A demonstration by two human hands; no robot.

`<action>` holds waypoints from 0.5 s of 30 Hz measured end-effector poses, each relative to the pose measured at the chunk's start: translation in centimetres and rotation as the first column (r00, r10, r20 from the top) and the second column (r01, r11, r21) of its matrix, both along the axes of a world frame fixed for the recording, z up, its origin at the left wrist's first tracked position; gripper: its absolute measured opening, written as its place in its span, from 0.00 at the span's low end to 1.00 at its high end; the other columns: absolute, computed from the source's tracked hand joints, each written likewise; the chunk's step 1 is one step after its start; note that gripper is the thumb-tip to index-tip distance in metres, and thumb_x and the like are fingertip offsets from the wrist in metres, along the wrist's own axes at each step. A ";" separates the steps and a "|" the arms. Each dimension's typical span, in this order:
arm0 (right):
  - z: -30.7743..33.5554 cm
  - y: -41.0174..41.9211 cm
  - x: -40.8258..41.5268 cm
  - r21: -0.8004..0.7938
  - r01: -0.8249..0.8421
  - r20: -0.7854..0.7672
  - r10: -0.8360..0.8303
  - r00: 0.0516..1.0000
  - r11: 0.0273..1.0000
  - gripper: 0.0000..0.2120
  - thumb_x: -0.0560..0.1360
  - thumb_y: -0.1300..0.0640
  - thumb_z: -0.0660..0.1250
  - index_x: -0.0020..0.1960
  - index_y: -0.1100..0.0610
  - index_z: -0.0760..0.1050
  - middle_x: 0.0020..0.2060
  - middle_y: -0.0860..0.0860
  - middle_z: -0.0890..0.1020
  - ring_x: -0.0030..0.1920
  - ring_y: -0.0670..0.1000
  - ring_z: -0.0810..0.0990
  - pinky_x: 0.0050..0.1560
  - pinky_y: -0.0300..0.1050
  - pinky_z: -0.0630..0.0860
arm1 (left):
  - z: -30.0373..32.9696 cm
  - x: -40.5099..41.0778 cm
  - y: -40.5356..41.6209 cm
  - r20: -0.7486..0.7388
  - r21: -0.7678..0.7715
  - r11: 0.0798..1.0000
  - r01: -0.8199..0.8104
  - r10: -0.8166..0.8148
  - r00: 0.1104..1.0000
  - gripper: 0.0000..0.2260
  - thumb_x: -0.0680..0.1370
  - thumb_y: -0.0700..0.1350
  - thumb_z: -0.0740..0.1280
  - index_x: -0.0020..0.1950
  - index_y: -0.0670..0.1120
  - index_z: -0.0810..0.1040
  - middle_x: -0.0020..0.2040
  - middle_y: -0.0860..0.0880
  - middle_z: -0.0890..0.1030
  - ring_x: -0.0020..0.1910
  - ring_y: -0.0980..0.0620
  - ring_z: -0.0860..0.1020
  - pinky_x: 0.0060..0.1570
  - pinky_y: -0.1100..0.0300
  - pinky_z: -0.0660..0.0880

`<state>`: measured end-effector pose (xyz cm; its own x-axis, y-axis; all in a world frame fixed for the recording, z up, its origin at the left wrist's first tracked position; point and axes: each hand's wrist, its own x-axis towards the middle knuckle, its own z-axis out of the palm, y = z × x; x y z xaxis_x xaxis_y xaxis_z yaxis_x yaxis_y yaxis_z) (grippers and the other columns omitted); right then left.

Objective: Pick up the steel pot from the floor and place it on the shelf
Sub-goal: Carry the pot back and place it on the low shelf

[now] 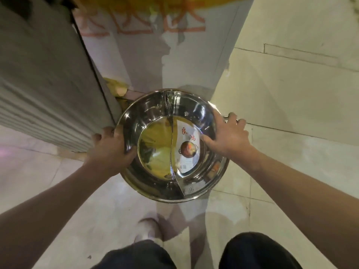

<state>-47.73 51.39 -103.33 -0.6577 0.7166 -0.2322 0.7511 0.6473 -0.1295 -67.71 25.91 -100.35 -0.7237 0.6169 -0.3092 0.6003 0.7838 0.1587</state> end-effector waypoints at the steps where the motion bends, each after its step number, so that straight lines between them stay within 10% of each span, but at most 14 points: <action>1: 2.5 0.4 0.7 0.017 0.003 -0.017 -0.003 1.000 1.000 0.45 0.68 0.25 0.60 0.78 0.43 0.49 0.67 0.63 0.65 0.65 0.69 0.65 0.56 0.67 0.73 | 2.3 0.2 0.8 -0.019 -0.001 1.000 0.014 -0.014 1.000 0.36 0.74 0.64 0.64 0.76 0.47 0.59 0.68 0.37 0.68 0.66 0.30 0.65 0.60 0.34 0.70; 11: 32.5 3.9 12.3 0.052 0.241 -0.093 -0.235 0.967 0.969 0.42 0.68 0.27 0.60 0.74 0.45 0.54 0.62 0.62 0.67 0.60 0.68 0.65 0.52 0.64 0.72 | 32.2 6.7 10.0 -0.207 0.108 0.959 0.262 -0.236 0.949 0.32 0.74 0.61 0.65 0.69 0.41 0.67 0.57 0.37 0.75 0.52 0.34 0.75 0.49 0.43 0.75; 15: 46.5 4.6 18.9 0.069 0.349 -0.095 -0.342 0.935 0.935 0.41 0.70 0.29 0.61 0.75 0.46 0.54 0.61 0.61 0.68 0.60 0.67 0.65 0.51 0.63 0.72 | 45.5 10.9 14.7 0.045 0.339 0.898 0.282 -0.315 0.948 0.25 0.77 0.54 0.67 0.68 0.42 0.66 0.54 0.41 0.74 0.52 0.39 0.77 0.50 0.43 0.76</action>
